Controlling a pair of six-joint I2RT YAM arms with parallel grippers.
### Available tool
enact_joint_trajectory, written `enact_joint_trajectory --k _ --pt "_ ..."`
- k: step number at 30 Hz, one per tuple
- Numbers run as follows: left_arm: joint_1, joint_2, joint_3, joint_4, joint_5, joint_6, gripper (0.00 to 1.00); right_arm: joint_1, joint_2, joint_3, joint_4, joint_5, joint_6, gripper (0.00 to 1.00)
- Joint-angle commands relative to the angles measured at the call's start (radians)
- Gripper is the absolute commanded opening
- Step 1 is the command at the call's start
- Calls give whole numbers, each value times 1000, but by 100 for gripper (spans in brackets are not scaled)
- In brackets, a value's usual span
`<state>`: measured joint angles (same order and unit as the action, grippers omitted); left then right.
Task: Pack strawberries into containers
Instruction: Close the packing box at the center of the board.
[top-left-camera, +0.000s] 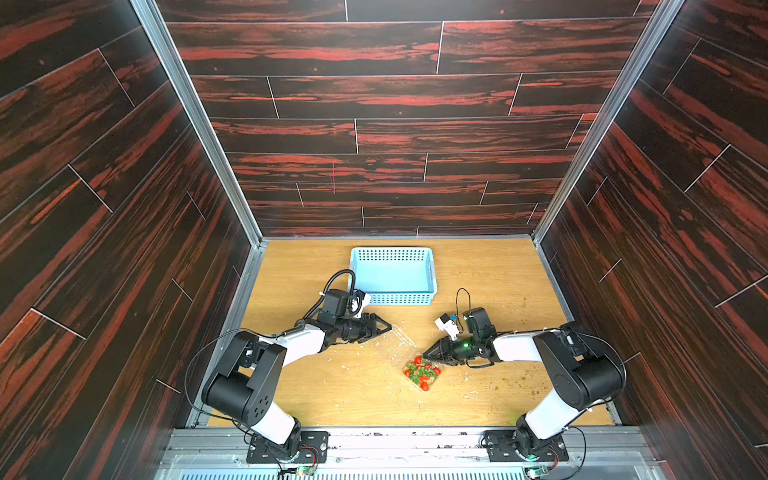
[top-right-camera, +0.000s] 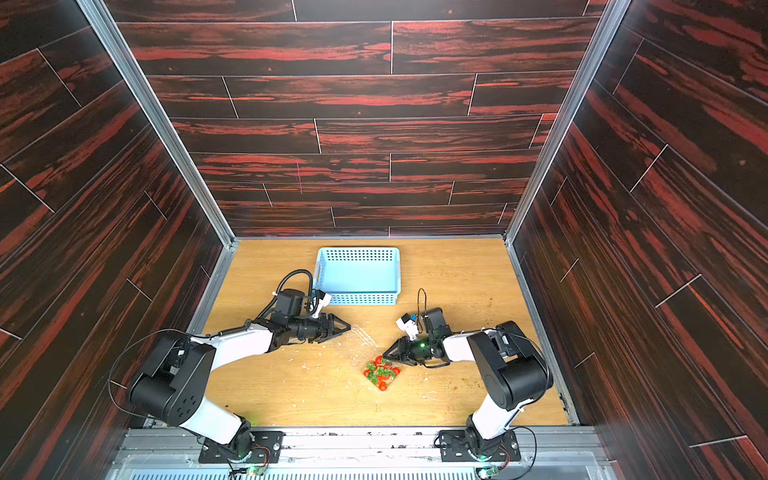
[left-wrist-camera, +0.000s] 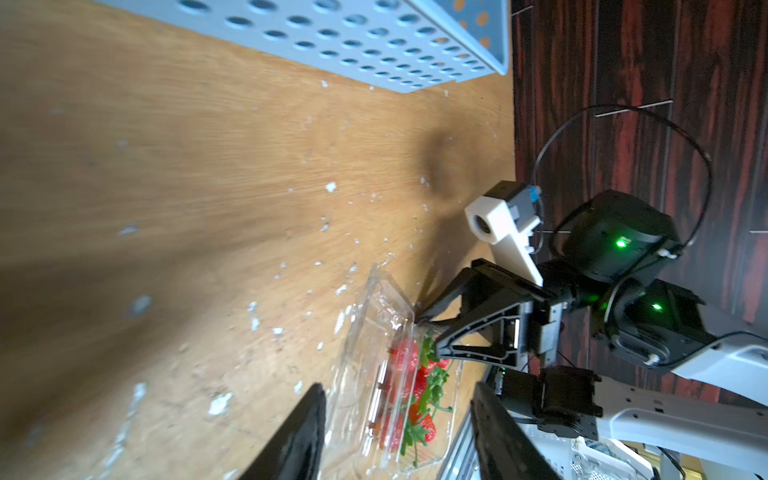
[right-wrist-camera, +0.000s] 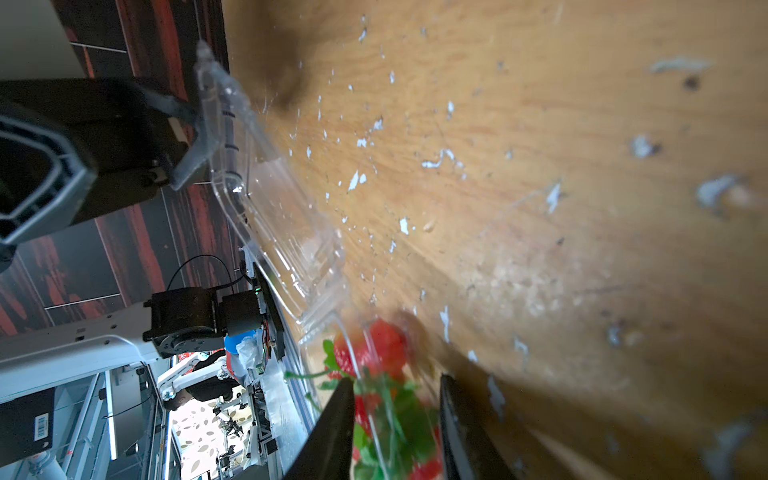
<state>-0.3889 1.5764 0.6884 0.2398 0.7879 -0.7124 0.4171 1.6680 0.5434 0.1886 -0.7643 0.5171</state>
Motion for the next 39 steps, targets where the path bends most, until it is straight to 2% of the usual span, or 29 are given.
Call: enact_joint_trajectory --k 1,5,12,16,26,39 --pt "-16 -32 -3 68 23 -45 57 8 18 15 2 3 4 36" --pt "-28 -48 6 78 26 -55 57 9 19 19 -6 5 -1 35" --pt "-39 -74 20 80 24 -66 57 17 24 48 -64 36 -40 22" --pt "-50 -69 18 122 29 -91 57 22 23 62 -78 46 -46 19" --pt "-80 12 -10 313 43 -186 57 23 19 90 -72 79 -45 16" --pt "-95 51 -21 400 63 -220 57 44 6 109 -84 141 -64 15"
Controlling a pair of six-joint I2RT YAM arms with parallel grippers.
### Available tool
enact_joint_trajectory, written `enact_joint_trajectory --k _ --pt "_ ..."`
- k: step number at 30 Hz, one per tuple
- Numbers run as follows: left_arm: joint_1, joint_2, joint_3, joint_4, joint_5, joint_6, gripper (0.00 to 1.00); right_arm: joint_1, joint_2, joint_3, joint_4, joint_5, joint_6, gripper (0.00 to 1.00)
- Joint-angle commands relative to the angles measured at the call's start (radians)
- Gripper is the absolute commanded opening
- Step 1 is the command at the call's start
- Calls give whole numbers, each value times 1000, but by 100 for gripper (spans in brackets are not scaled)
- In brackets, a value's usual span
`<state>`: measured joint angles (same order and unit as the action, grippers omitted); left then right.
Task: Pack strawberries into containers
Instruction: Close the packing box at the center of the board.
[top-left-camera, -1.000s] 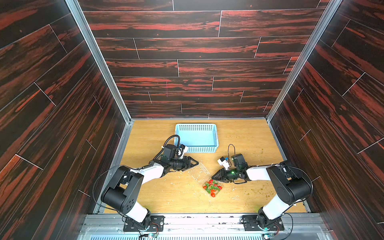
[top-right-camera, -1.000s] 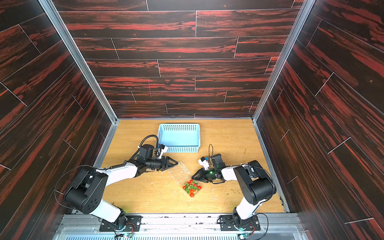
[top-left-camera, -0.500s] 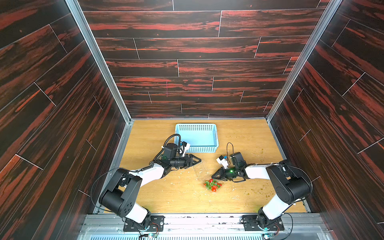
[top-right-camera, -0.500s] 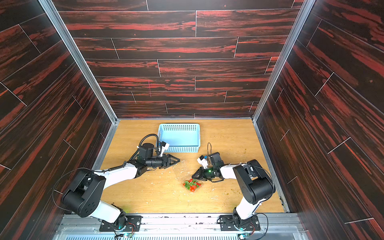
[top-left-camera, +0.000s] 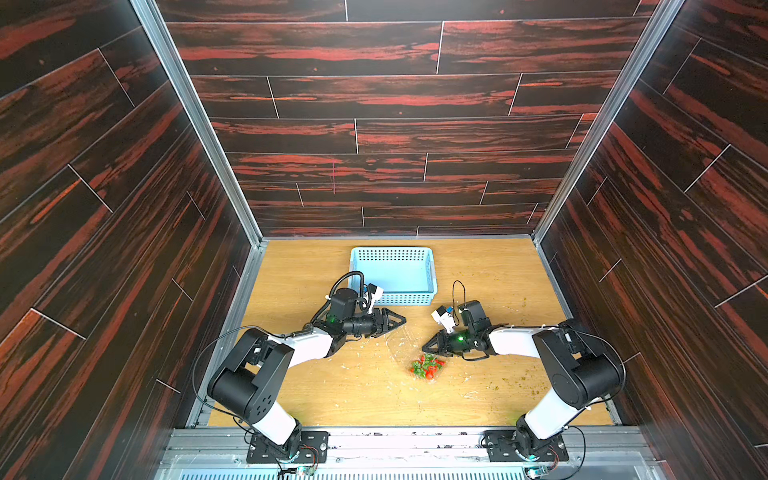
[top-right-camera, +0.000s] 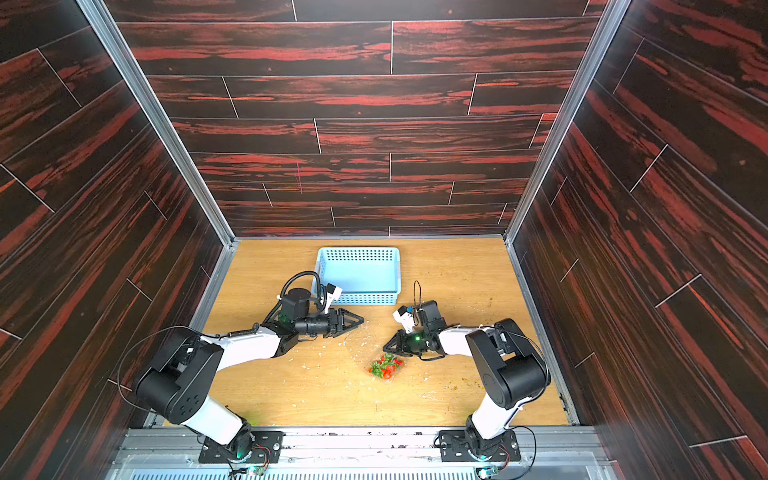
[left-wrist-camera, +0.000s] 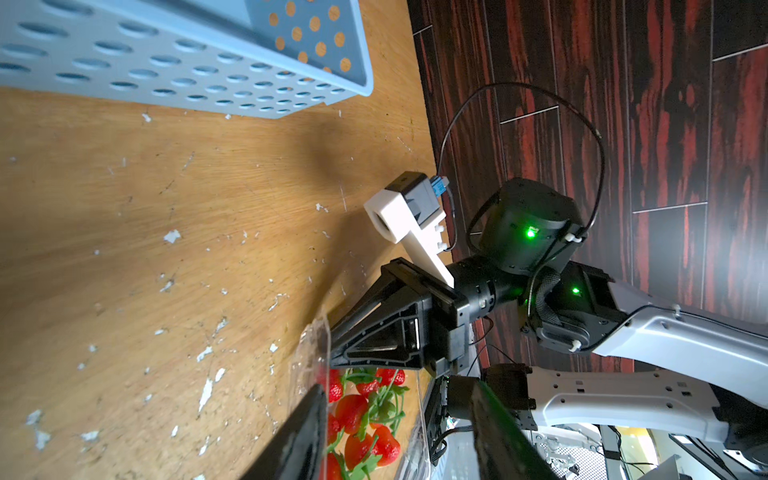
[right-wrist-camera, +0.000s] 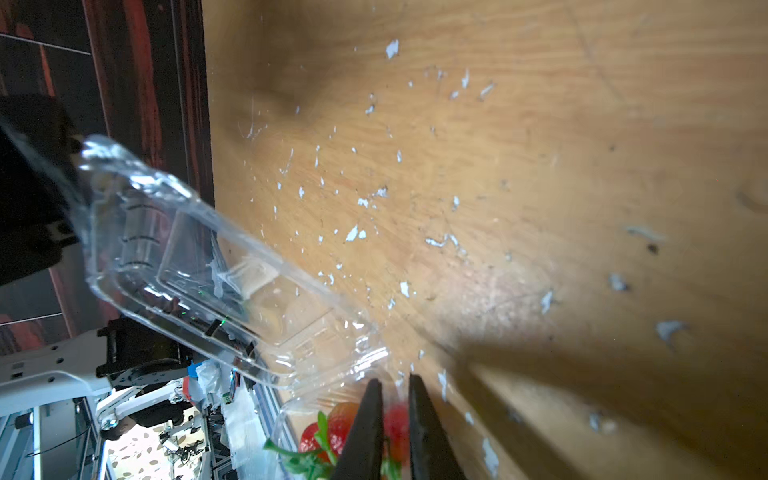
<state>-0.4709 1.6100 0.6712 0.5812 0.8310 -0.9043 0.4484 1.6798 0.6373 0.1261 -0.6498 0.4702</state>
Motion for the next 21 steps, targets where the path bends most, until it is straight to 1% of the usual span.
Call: enact_joint_trajectory --k 1,8,21 --pt "-19 23 -2 74 20 -37 57 16 -3 16 -21 30 -18 14" --pt "-56 70 11 179 28 -97 57 32 -18 17 -11 68 -21 14" --pt "-99 87 34 233 49 -125 57 33 -104 -44 76 145 -4 13"
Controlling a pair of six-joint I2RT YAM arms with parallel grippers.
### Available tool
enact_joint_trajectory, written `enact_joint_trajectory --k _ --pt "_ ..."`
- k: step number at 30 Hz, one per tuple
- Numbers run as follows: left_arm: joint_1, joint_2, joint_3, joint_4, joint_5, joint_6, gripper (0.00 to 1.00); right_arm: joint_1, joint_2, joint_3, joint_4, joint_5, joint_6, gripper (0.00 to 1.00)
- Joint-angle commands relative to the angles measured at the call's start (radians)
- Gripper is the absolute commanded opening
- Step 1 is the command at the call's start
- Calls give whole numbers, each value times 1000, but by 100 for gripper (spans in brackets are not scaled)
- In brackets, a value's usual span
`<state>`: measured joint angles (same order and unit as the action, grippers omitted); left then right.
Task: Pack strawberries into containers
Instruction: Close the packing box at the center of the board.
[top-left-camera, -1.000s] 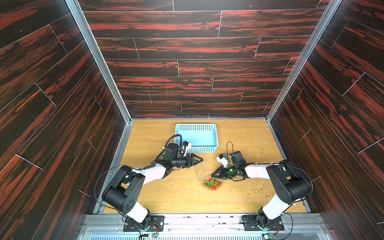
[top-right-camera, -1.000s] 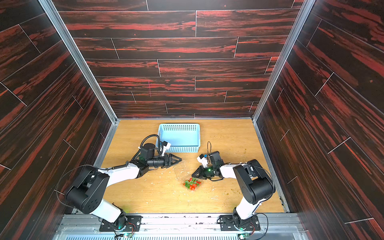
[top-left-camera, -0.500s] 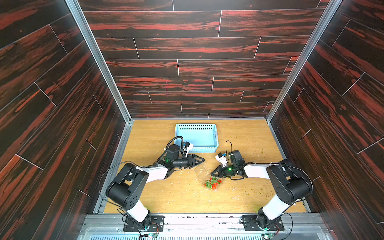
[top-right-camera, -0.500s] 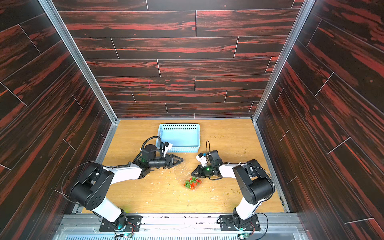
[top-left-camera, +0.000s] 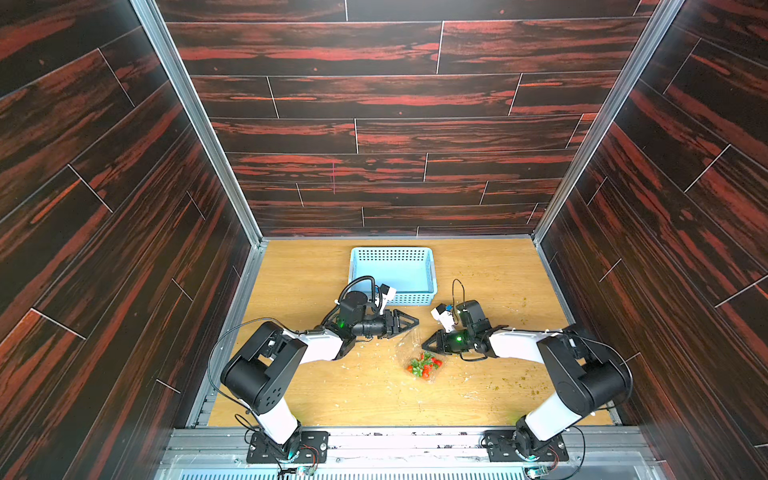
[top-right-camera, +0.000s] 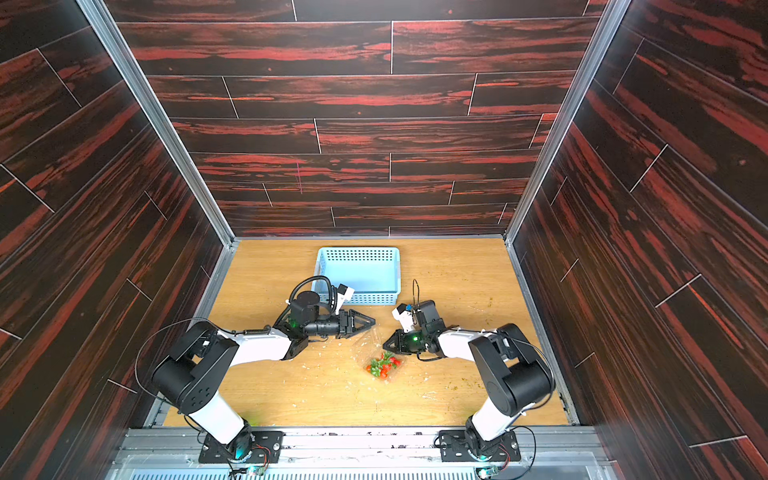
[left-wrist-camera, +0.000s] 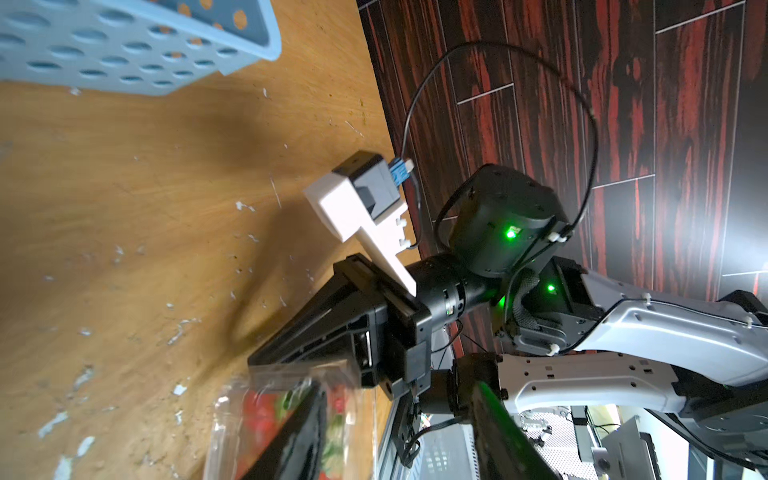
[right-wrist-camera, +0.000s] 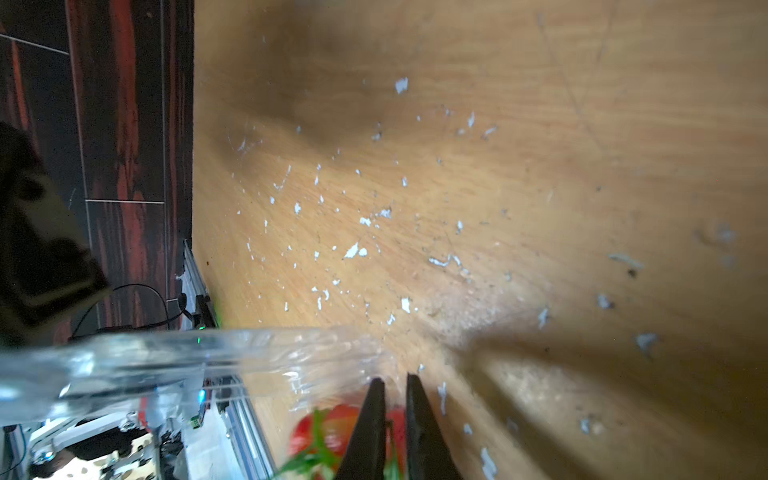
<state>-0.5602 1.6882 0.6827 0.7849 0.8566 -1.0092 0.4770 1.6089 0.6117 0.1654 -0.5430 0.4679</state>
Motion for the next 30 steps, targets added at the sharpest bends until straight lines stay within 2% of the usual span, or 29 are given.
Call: enact_joint_trajectory --k 1,5,11,18,23,30 --pt "-13 10 23 37 25 -23 57 5 -43 -25 45 46 4 13" --pt "-30 22 26 50 25 -28 57 5 -60 -36 54 64 5 15" --pt "-52 37 45 53 21 -32 57 5 -53 -51 81 69 23 28" --pt "-82 44 79 -33 12 20 57 2 -53 -64 121 63 60 39" --pt "-87 25 92 -109 3 64 57 -44 -139 -75 63 79 57 41" --pt "-99 16 116 -187 -6 109 57 -149 -317 -58 -132 109 18 42"
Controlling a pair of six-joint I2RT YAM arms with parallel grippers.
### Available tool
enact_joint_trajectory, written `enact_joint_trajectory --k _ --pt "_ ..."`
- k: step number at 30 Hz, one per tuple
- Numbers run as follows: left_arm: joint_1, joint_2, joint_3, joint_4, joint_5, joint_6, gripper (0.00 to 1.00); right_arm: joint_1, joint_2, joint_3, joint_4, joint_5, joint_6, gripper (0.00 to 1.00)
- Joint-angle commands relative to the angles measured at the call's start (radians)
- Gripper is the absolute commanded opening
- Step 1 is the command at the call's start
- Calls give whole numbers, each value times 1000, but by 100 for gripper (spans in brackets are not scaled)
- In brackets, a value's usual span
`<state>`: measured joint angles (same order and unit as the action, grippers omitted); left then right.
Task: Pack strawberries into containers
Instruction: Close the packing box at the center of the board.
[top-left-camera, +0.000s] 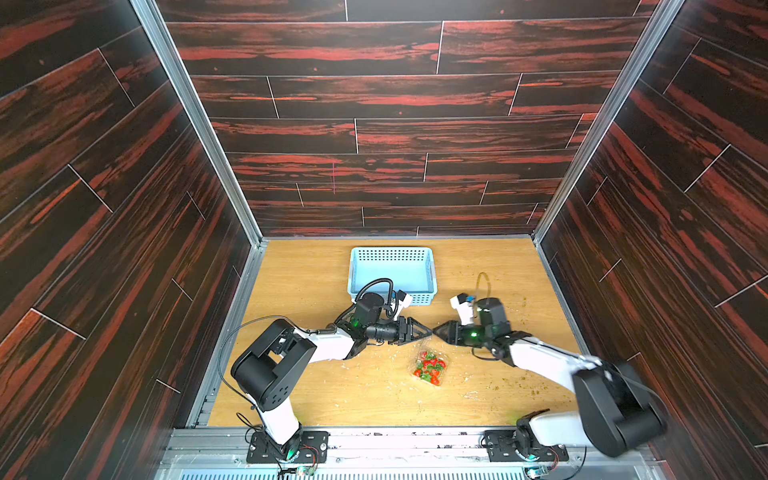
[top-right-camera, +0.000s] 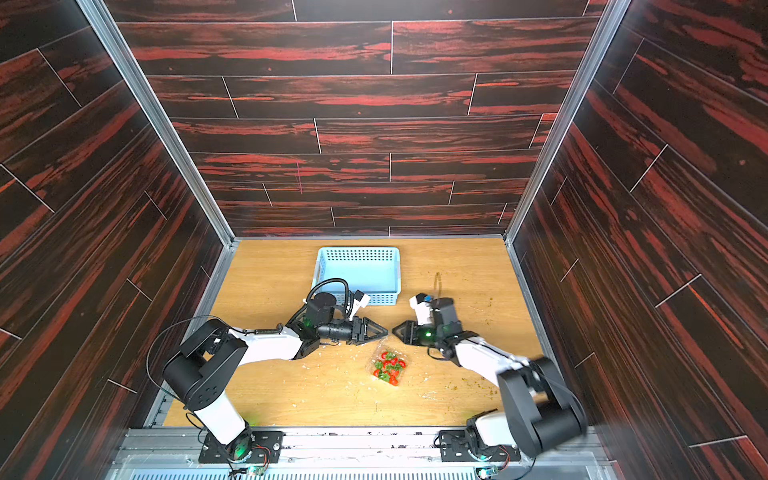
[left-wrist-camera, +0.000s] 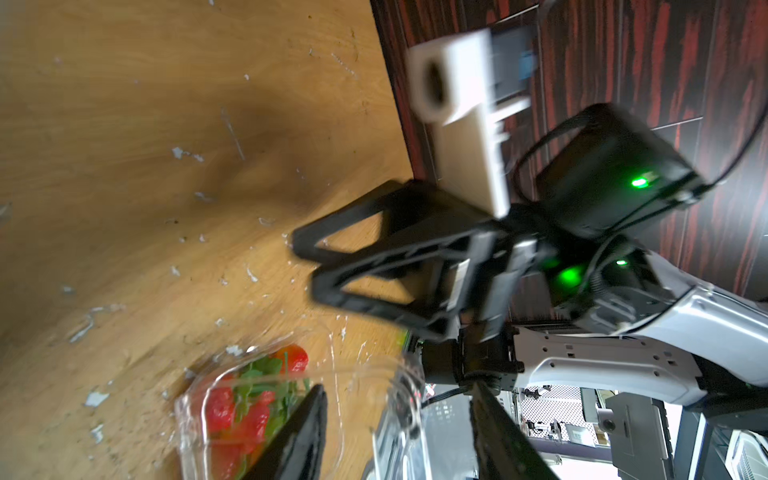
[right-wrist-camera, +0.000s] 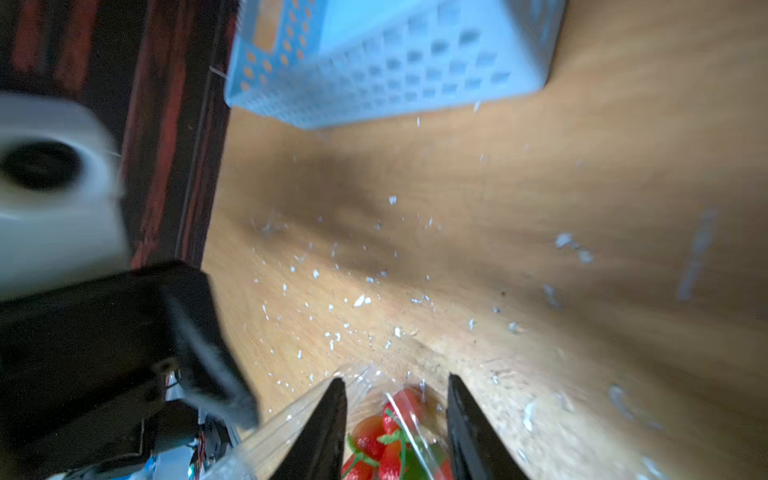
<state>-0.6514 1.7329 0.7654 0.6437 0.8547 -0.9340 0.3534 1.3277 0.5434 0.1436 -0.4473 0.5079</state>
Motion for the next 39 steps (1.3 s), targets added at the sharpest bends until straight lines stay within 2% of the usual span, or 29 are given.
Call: enact_joint_trajectory --k 1,7,15,24,32,39 --pt "-9 -30 37 -56 -5 39 57 -32 -48 9 -125 15 -19 42" --pt "-29 -54 68 -180 -18 115 57 -78 -105 -14 -164 -35 12 41" --pt "-70 -69 136 -396 -48 246 57 -161 -176 -18 -326 -179 23 41" --pt "-106 4 206 -633 -96 383 56 -180 -210 -97 -280 -310 84 42" --pt "-151 85 258 -760 -167 458 54 -179 -238 -109 -392 -252 34 43" --pt "-169 81 288 -835 -231 501 52 -174 -221 -113 -440 -138 8 43"
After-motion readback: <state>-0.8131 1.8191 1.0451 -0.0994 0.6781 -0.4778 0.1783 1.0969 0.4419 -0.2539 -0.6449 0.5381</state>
